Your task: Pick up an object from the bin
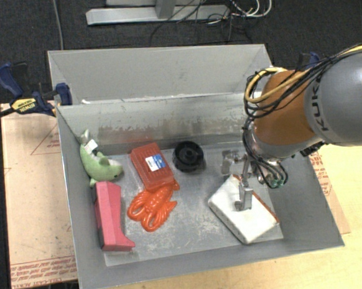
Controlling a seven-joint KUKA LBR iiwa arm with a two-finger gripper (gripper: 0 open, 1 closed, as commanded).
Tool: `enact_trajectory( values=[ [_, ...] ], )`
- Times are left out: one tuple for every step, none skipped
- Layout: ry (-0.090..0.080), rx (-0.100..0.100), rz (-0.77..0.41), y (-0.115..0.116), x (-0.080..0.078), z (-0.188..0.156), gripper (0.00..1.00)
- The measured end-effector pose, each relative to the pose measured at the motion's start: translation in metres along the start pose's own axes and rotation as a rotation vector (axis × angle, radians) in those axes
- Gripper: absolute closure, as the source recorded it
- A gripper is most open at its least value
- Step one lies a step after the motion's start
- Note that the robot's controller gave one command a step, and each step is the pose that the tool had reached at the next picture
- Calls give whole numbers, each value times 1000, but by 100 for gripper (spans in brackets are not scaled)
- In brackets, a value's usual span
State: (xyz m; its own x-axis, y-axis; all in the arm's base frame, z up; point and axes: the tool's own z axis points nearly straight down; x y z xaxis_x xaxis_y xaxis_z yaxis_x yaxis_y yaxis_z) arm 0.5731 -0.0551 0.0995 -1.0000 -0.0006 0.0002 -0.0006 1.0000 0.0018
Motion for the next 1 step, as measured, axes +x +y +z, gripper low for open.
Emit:
enact_trajectory(
  values=[
    [-7,0,-53,33,-28,12,100]
  ],
)
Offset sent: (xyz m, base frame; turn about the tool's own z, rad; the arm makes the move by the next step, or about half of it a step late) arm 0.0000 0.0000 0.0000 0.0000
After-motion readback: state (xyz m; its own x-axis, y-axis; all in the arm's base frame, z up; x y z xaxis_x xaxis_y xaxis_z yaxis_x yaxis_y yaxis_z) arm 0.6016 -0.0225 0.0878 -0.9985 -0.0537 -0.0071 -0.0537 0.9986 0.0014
